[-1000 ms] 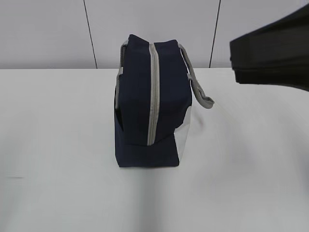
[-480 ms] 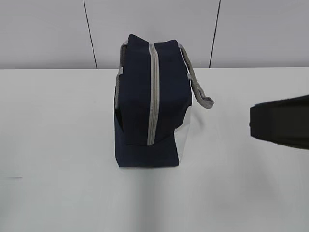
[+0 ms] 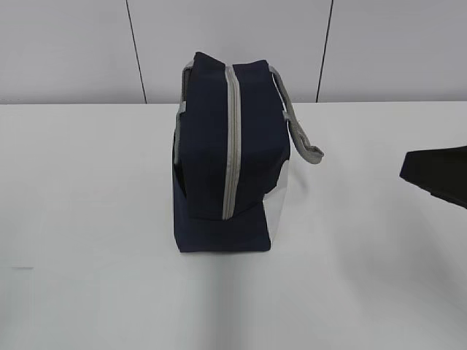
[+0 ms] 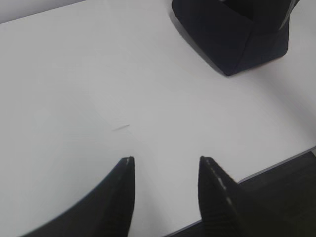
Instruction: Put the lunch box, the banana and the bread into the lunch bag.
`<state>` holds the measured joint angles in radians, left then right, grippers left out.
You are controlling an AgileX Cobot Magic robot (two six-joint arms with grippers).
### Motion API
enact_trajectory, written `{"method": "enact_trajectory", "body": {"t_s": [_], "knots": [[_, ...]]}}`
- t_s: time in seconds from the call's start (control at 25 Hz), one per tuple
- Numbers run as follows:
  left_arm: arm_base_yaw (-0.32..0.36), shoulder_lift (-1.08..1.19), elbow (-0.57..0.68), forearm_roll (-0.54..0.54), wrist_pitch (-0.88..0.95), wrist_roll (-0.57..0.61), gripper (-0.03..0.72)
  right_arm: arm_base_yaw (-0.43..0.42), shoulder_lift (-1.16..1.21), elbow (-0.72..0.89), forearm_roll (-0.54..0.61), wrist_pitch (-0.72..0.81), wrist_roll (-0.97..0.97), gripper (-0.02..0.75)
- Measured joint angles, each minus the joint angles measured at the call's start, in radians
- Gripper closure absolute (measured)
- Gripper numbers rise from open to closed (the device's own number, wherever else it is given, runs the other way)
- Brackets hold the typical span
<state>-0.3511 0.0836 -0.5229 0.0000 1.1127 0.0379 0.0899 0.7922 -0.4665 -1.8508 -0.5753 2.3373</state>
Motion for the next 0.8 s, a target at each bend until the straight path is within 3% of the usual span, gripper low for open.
{"method": "enact_trajectory", "body": {"t_s": [0.16,0.44,0.8], "knots": [[0.000,0.000,0.000,0.000,0.000,0.000,0.388,0.000,0.000,0.064,0.000,0.118,0.000,0.279],[0.000,0.000,0.000,0.000,0.000,0.000,0.389,0.000,0.000,0.117,0.003,0.151,0.000,0.291],[0.000,0.000,0.000,0.000,0.000,0.000,0.390,0.000,0.000,0.141,0.114,0.235,-0.024,0.294]]}}
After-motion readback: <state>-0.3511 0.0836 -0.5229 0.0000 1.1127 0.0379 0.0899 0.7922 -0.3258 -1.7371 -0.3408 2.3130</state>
